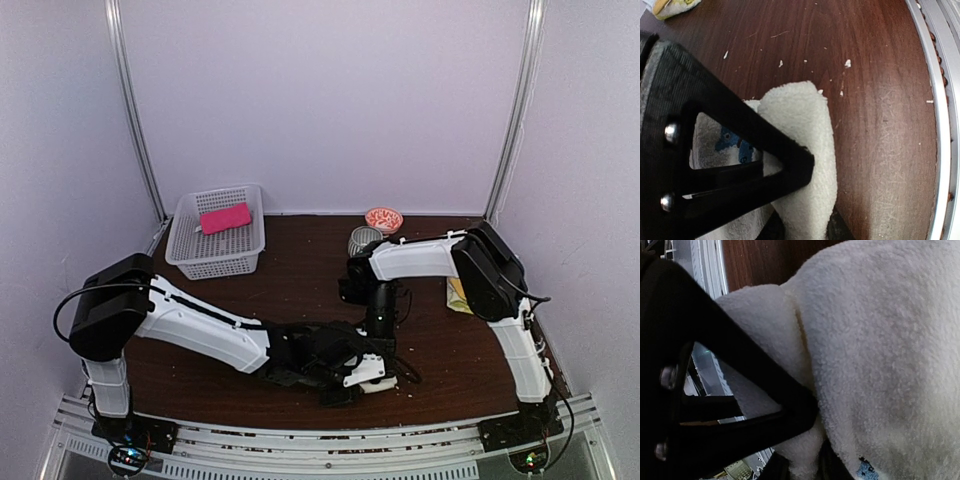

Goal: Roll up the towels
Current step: Roll the towel at the center of the board.

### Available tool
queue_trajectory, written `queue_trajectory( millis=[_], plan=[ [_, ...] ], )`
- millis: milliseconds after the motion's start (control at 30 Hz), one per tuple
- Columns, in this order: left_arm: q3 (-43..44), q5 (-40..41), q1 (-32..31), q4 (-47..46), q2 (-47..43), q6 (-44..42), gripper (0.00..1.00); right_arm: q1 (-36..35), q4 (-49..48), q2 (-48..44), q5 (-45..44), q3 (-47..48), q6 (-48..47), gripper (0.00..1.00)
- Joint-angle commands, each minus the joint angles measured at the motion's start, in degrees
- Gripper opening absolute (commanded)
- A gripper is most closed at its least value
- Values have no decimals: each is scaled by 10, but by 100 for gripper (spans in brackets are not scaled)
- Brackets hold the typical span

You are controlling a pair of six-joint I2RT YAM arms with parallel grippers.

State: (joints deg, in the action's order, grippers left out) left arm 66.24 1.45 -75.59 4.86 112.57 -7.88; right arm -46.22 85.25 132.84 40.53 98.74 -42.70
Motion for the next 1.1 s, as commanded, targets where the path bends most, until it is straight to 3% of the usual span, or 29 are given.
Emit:
queue_trajectory(
  millis=[0,100,133,167,200,333,433,500,533,600,667,767,833,967,1067],
  plan=[
    [17,-18,-3,0,6,10,17,3,-102,-30,-48,-15,3,29],
    [18,-49,-3,13,9,21,11,4,-122,-105,-50,-34,-2,47],
    [19,-64,-1,21,12,25,10,9,-120,-140,-51,-28,-2,66],
    [23,-79,0,32,17,28,9,14,-114,-164,-52,-17,-1,96],
    [27,-89,2,42,23,35,8,20,-109,-187,-56,-3,4,99],
    [43,-131,17,78,40,60,8,44,-149,-291,-126,40,81,100],
    [34,-184,38,66,43,84,8,66,-286,-393,-274,22,187,100],
    [35,-251,66,61,59,108,9,101,-403,-461,-381,-35,258,100],
    [38,-281,81,58,68,124,9,117,-440,-493,-391,-71,269,100],
    [41,-364,109,41,94,160,11,140,-513,-547,-367,-150,267,100],
    [45,-447,136,21,117,203,11,145,-510,-588,-269,-208,225,100],
    [55,-510,150,1,146,248,13,139,-426,-640,-60,-252,105,86],
    [62,-523,150,0,155,261,13,126,-371,-666,18,-271,39,81],
    [60,-543,159,-24,170,300,13,88,-264,-673,63,-288,-62,71],
    [56,-551,168,-37,177,321,14,34,-255,-670,18,-326,-79,62]
  ],
)
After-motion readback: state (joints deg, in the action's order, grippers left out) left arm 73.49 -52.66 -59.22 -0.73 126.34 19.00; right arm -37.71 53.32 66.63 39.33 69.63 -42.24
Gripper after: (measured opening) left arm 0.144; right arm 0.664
